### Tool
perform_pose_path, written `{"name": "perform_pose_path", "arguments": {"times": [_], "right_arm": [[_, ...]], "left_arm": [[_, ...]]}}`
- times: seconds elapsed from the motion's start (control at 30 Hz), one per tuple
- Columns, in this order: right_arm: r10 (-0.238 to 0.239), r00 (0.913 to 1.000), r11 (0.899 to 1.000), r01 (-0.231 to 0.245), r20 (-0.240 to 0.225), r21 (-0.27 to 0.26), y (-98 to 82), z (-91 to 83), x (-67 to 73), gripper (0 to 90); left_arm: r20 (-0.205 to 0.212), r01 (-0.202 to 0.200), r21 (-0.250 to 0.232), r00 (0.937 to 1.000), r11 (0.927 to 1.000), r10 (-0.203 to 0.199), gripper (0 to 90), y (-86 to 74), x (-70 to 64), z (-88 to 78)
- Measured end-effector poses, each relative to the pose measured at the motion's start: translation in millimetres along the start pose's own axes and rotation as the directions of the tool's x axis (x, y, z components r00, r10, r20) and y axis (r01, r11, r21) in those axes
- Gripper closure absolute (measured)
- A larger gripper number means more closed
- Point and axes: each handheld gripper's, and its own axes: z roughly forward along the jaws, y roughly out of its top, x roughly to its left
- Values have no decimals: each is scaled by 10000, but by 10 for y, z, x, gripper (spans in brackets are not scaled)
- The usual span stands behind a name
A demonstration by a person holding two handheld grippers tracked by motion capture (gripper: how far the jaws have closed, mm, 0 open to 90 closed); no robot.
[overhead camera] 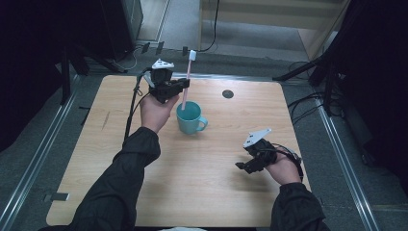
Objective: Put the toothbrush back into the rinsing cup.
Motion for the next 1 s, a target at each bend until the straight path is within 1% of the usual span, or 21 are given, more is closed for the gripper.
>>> {"name": "perform_pose_path", "arguments": {"times": [0.1,0.13,0.17,0.2,0.23,0.3,0.33,0.37,0.4,0.43,0.47,0.5,0.53,0.57,0.67,0.8,0.87,0.93,1.0], "right_arm": [[57,10000,10000,-57,6,5,-12,-8,6,251],[77,10000,10000,-77,46,26,-24,-21,13,251],[95,9999,10000,-95,51,5,-28,-23,16,251],[68,10000,10000,-68,45,13,-32,-27,17,251],[68,10000,10000,-68,45,13,-32,-27,17,251],[94,9999,9999,-94,69,37,-44,-26,19,251],[87,9999,9999,-87,71,64,-47,-25,17,252],[92,9999,9999,-93,86,71,-48,-25,18,252],[67,9999,10000,-67,85,55,-48,-26,17,252],[67,9999,10000,-67,85,55,-48,-26,17,252],[-11,9999,10000,10,111,36,-43,-26,21,252],[-11,9999,10000,10,111,36,-43,-26,21,252],[-187,9996,9998,187,223,23,-34,-28,26,252],[-187,9996,9998,187,223,23,-34,-28,26,252],[-233,9994,9997,233,259,15,-23,-30,29,252],[-255,9994,9997,254,243,48,-24,-24,26,252],[-261,9993,9996,260,262,53,-25,-24,26,252],[-254,9994,9997,253,246,58,-27,-25,29,252],[-295,9992,9995,293,278,81,-31,-27,29,252]], "left_arm": [[22,-42,77,10000,10000,42,842,-9,-17,49],[46,-107,159,9999,9998,106,842,-22,-40,95],[-17,-217,128,9998,9997,218,842,-32,-56,110],[30,-250,163,9997,9996,249,842,-40,-63,129],[30,-250,163,9997,9996,249,842,-40,-63,129],[25,-277,313,9996,9991,277,842,-80,-72,182],[12,-231,355,9997,9991,230,842,-98,-72,201],[44,-268,441,9996,9987,266,842,-116,-61,222],[-13,-315,539,9995,9980,316,842,-137,-52,239],[-13,-315,539,9995,9980,316,842,-137,-52,239],[28,-305,801,9995,9963,304,842,-180,-16,288],[28,-305,801,9995,9963,304,842,-180,-16,288],[-119,-345,959,9993,9948,358,842,-228,8,323],[-119,-345,959,9993,9948,358,842,-228,8,323],[-252,-278,1057,9992,9940,306,842,-310,33,371],[-310,-308,1151,9989,9929,346,842,-366,43,405],[-331,-252,1163,9990,9929,292,842,-394,44,420],[-466,-257,1302,9984,9912,320,841,-423,39,437],[-473,-217,1452,9985,9892,289,841,-446,45,448]]}}
